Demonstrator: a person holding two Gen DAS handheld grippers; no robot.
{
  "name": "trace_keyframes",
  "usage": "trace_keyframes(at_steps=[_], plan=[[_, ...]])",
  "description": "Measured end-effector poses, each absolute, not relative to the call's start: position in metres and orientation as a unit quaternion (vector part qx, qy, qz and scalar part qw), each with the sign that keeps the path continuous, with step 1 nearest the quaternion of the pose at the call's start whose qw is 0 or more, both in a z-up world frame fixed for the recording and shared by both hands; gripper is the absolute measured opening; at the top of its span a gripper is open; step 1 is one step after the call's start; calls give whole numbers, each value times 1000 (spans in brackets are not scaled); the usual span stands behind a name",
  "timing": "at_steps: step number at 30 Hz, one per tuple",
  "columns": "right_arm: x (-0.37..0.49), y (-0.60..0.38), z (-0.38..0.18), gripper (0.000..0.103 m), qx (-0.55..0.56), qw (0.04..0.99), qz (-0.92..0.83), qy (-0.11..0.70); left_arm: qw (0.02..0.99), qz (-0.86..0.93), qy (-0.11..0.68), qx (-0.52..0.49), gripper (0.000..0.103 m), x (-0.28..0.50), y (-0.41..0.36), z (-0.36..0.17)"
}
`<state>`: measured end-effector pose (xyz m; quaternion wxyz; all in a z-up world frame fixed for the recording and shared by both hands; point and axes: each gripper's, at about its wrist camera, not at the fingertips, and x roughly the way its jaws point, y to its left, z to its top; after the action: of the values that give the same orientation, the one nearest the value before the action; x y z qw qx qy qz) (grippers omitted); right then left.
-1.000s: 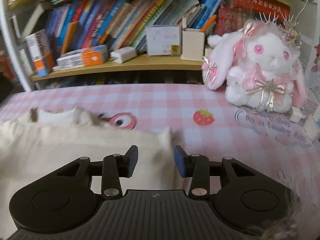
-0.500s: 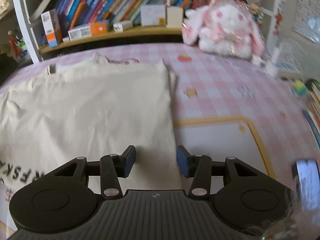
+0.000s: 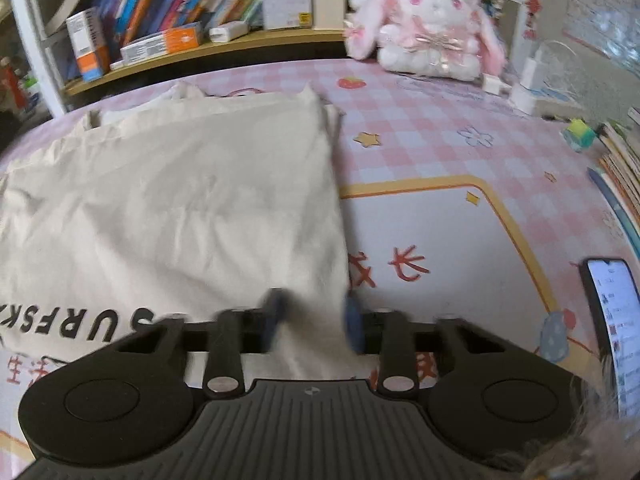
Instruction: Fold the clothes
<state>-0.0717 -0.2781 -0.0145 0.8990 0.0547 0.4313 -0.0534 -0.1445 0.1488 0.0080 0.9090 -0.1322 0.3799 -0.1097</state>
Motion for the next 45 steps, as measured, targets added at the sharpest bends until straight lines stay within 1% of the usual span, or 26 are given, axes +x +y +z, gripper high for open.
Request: trace_keyframes(at_steps=[2, 4, 7, 8, 11, 14, 16, 18, 19, 20, 21, 22, 23, 24, 25, 27, 32, 34, 37, 42, 44, 45], plan=[[-72, -273, -10, 11, 38, 900, -46, 431, 911, -108, 378, -123, 50, -148, 146, 11], [-78, -269, 1, 10, 24, 909, -40, 414, 914, -99, 374, -122, 50, -150, 147, 14], [-91, -272, 19, 10, 40, 920, -32, 387, 914, -71, 375, -139, 50, -149, 149, 12], [-93, -272, 19, 10, 40, 919, -29, 390, 912, -64, 377, -145, 50, -147, 148, 11], [-90, -273, -5, 11, 14, 900, -15, 436, 909, -48, 385, -154, 50, -143, 140, 9], [-92, -277, -9, 14, 17, 900, -5, 436, 909, -36, 387, -151, 50, -142, 128, 9], [-91, -277, -8, 21, 3, 900, 1, 435, 909, -30, 388, -151, 50, -142, 120, 10], [-92, -279, -6, 32, -5, 903, 5, 430, 909, -22, 389, -151, 51, -143, 113, 10], [-94, -281, -4, 36, -5, 905, 6, 424, 908, -17, 390, -151, 53, -144, 111, 10], [-97, -283, -1, 44, -4, 909, 6, 417, 908, -12, 391, -151, 58, -145, 108, 9], [-99, -284, 2, 52, -5, 913, 5, 409, 907, -5, 393, -151, 59, -145, 105, 9], [-102, -285, 5, 56, -7, 916, 5, 400, 906, 3, 395, -151, 60, -145, 102, 8], [-103, -286, 8, 67, -11, 920, 7, 393, 905, 10, 397, -152, 60, -145, 100, 7], [-103, -287, 10, 74, -16, 922, 9, 386, 904, 16, 400, -153, 60, -145, 97, 6], [-106, -287, 12, 76, -20, 924, 12, 381, 902, 23, 402, -155, 60, -145, 94, 5], [-108, -286, 14, 85, -23, 926, 19, 376, 899, 32, 406, -158, 60, -145, 89, 3], [-112, -284, 14, 92, -25, 927, 39, 373, 896, 43, 413, -160, 63, -148, 76, -1], [-114, -284, 13, 92, -26, 927, 46, 372, 895, 47, 414, -160, 64, -149, 71, -1], [-117, -282, 13, 93, -27, 927, 58, 370, 894, 56, 415, -160, 69, -148, 66, 1], [-121, -279, 13, 95, -28, 925, 78, 371, 892, 69, 417, -161, 71, -144, 61, 4], [-123, -277, 13, 96, -27, 923, 86, 373, 891, 74, 418, -162, 76, -142, 60, 5], [-124, -276, 13, 98, -27, 923, 91, 374, 890, 78, 419, -162, 76, -141, 60, 5]])
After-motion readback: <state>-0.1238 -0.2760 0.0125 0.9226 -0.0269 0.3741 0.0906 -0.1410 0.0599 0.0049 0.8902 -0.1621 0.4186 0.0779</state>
